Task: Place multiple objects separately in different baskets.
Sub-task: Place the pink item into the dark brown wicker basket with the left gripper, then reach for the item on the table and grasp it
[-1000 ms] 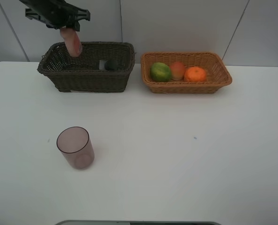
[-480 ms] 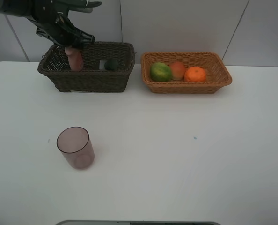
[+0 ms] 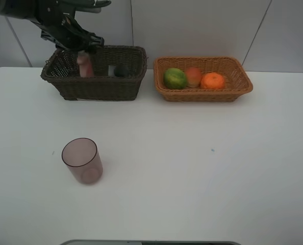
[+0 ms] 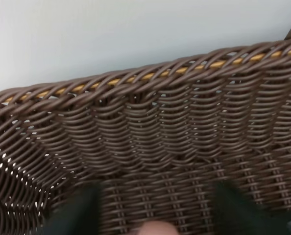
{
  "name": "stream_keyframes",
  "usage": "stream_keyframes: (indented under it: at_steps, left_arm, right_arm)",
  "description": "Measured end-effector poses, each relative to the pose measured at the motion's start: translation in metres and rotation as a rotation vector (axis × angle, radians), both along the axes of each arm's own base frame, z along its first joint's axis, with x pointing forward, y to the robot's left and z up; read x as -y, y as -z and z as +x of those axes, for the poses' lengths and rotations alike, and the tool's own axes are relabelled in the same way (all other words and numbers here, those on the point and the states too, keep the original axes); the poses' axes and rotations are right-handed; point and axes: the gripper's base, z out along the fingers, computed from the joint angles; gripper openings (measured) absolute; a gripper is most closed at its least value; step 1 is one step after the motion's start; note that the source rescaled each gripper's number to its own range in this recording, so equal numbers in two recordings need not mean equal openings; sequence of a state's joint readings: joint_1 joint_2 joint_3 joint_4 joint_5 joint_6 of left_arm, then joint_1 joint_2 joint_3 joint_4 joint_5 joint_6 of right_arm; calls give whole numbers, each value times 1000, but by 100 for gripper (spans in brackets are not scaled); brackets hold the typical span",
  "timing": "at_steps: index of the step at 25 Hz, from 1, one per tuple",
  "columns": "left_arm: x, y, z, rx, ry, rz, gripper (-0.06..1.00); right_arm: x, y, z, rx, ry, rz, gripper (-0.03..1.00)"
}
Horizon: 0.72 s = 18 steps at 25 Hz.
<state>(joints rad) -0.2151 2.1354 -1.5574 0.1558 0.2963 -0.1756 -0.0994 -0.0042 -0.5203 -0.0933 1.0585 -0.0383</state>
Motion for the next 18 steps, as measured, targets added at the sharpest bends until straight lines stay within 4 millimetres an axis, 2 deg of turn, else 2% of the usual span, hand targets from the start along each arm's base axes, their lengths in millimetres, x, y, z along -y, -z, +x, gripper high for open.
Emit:
stream_keyframes:
  at_steps: [2,4,11,18]
  left_arm:
    - [0,-4,-1,8,0,-3,95]
    - [0,-10,-2,13,0,-3,99]
    - [0,-48,-16,16,3,9,100]
    - [4,-78,-47,-84,126,125,100]
  right_arm:
    - [0,0,0,0,0,0,100]
    - [0,0,0,0,0,0,100]
    - [0,0,0,0,0,0,100]
    - [0,0,0,0,0,0,100]
